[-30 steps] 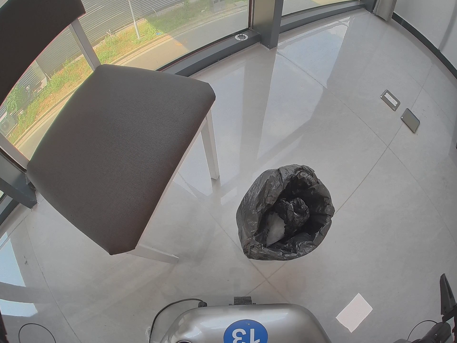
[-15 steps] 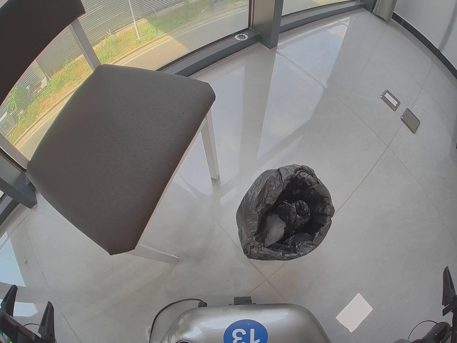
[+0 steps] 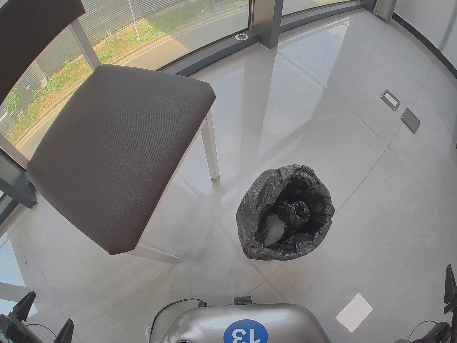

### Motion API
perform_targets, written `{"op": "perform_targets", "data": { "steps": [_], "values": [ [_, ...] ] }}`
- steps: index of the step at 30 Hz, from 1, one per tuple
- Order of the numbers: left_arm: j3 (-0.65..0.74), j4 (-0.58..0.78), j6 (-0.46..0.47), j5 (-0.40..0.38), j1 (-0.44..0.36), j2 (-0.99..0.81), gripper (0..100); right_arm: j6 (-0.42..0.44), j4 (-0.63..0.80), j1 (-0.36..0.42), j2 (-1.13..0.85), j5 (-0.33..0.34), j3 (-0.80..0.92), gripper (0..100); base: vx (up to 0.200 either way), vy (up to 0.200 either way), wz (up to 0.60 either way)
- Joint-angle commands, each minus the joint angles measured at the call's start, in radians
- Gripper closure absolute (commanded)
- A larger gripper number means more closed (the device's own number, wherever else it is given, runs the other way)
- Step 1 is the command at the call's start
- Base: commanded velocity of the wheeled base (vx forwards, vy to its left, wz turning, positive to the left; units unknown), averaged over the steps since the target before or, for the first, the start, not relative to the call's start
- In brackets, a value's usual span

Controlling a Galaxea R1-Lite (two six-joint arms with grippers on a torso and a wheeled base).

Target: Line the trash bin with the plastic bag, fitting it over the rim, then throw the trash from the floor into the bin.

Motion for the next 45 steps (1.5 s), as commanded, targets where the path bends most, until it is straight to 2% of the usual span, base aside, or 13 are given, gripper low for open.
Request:
{"op": "perform_targets", "data": {
  "steps": [1, 3, 7, 10, 14, 16, 19, 22, 25, 30, 34, 40, 45],
  "values": [
    [-0.001, 0.001, 0.002, -0.016, 0.002, -0.01, 0, 0.003, 0.001, 0.0, -0.013, 0.023, 0.017, 0, 0.0, 0.0, 0.0],
    [-0.001, 0.001, -0.01, -0.004, 0.003, -0.011, 0, 0.001, 0.0, 0.0, -0.013, 0.081, 0.017, 0, 0.0, 0.0, 0.0],
    [0.006, -0.005, -0.013, 0.098, 0.002, -0.011, 0, -0.031, 0.009, 0.0, -0.013, 0.203, 0.013, 0, 0.0, 0.0, 0.0],
    [0.021, -0.026, -0.012, 0.125, 0.003, -0.011, 0, -0.071, 0.021, 0.0, -0.013, 0.212, 0.01, 0, 0.0, 0.0, 0.0],
    [0.075, -0.146, -0.016, 0.144, 0.002, -0.011, 0, -0.077, 0.01, 0.0, -0.013, 0.232, 0.014, 0, 0.0, 0.0, 0.0],
    [0.093, -0.201, -0.023, 0.171, 0.002, -0.011, 0, -0.06, 0.026, 0.0, -0.013, 0.276, 0.017, 0, 0.0, 0.0, 0.0],
    [0.101, -0.216, -0.056, 0.217, 0.002, -0.011, 0, -0.106, 0.081, -0.001, -0.013, 0.345, 0.016, 0, 0.0, 0.0, 0.0],
    [0.104, -0.219, -0.052, 0.317, 0.003, -0.011, 0, -0.105, 0.073, -0.001, -0.013, 0.35, 0.016, 0, 0.0, 0.0, 0.0],
    [0.104, -0.218, -0.038, 0.342, 0.003, -0.011, 0, -0.071, 0.075, -0.001, -0.013, 0.325, 0.016, 0, 0.0, 0.0, 0.0],
    [0.105, -0.223, -0.029, 0.338, 0.003, -0.011, 0, -0.06, 0.076, -0.001, -0.013, 0.309, 0.016, 0, 0.0, 0.0, 0.0],
    [0.107, -0.229, 0.04, 0.326, 0.003, -0.011, 0, -0.06, 0.075, -0.001, -0.013, 0.309, 0.016, 0, 0.0, 0.0, 0.0],
    [0.127, -0.278, 0.045, 0.318, 0.003, -0.011, 0, -0.06, 0.075, -0.001, -0.013, 0.309, 0.016, 0, 0.0, 0.0, 0.0],
    [0.127, -0.278, 0.053, 0.253, 0.003, -0.011, 0, -0.06, 0.075, -0.001, -0.013, 0.309, 0.016, 0, 0.0, 0.0, 0.0]
  ]
}}
